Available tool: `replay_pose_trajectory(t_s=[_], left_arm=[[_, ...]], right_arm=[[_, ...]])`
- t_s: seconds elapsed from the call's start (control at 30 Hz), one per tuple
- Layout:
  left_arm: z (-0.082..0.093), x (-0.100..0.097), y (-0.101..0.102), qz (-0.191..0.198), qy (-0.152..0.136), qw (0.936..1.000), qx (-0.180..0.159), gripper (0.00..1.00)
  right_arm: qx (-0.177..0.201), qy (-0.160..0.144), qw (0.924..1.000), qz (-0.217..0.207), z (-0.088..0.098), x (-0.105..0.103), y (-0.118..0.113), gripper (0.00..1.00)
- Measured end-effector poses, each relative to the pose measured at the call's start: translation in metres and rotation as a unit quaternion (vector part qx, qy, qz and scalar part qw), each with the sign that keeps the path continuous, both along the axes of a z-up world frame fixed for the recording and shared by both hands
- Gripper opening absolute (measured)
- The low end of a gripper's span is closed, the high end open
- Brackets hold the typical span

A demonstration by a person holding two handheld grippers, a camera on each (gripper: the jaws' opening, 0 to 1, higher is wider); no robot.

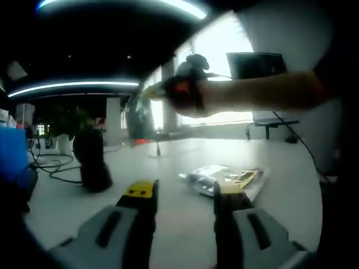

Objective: Clip sheet goods on table flip sheet goods clip sheet goods scan sheet goods put sheet goods back to table

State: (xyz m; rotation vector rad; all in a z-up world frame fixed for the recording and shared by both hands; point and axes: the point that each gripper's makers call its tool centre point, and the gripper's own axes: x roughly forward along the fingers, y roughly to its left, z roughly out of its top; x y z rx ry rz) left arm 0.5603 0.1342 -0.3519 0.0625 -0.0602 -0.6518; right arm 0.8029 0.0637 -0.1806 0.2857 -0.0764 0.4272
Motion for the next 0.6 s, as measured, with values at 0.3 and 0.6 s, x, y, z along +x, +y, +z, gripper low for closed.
replay_pose_trajectory(t_s=[0.3, 0.6], left_arm=[[-0.001, 0.000, -0.001, 0.001, 0.000, 1.0000, 0.004, 0.32], [-0.002, 0.000, -0.001, 0.001, 0.001, 1.0000, 0.008, 0.32]], right_arm=[[0.006, -0.013, 0.9998, -0.016, 0.026, -0.003, -0.040, 0.00], [-0.015, -0.017, 0.9997, -0.006, 0.024, -0.011, -0.060, 0.00]])
